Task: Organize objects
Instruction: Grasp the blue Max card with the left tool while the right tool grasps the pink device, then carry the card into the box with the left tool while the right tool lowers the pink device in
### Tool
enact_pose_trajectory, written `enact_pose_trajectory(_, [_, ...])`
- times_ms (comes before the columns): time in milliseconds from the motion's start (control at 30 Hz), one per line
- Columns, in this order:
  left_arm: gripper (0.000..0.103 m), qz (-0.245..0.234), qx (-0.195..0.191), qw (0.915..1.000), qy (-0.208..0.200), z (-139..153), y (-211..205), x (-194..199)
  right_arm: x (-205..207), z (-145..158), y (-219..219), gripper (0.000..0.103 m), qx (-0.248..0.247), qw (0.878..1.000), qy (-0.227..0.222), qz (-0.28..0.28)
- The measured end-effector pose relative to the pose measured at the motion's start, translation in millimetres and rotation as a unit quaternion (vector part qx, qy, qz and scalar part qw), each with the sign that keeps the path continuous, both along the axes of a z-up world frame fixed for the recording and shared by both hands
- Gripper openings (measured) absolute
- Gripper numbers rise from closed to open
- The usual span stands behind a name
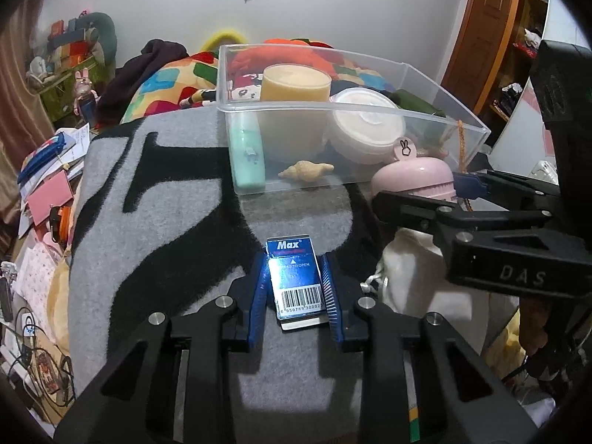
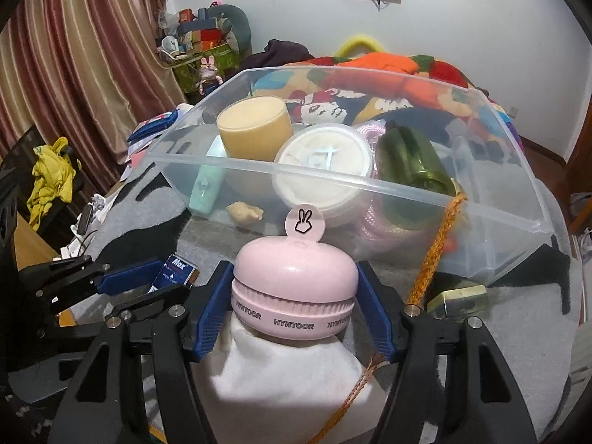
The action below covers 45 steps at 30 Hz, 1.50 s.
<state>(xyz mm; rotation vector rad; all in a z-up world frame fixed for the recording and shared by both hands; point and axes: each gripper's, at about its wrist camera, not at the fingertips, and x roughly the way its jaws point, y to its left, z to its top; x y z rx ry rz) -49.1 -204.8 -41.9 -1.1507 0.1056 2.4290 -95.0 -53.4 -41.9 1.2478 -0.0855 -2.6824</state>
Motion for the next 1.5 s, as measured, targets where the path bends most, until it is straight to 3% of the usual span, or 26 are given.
enact_pose_trajectory(667, [0.029, -0.005, 0.033, 0.9988, 0.035, 40, -4, 7, 20, 30, 7, 0.062, -0.045, 0.998, 0.042, 0.009])
enact_pose_trajectory(1167, [0.029, -0.013, 0.064, 0.9966, 0.051, 67, 1, -5, 34, 62, 18, 0.062, -0.033, 0.995, 0.093, 0.001])
enact_pose_trajectory(1500, [0.029, -0.021, 0.063, 0.9956, 0.066, 78, 11, -18, 32, 86, 45, 0.062, -0.02, 0.99, 0.133, -0.037])
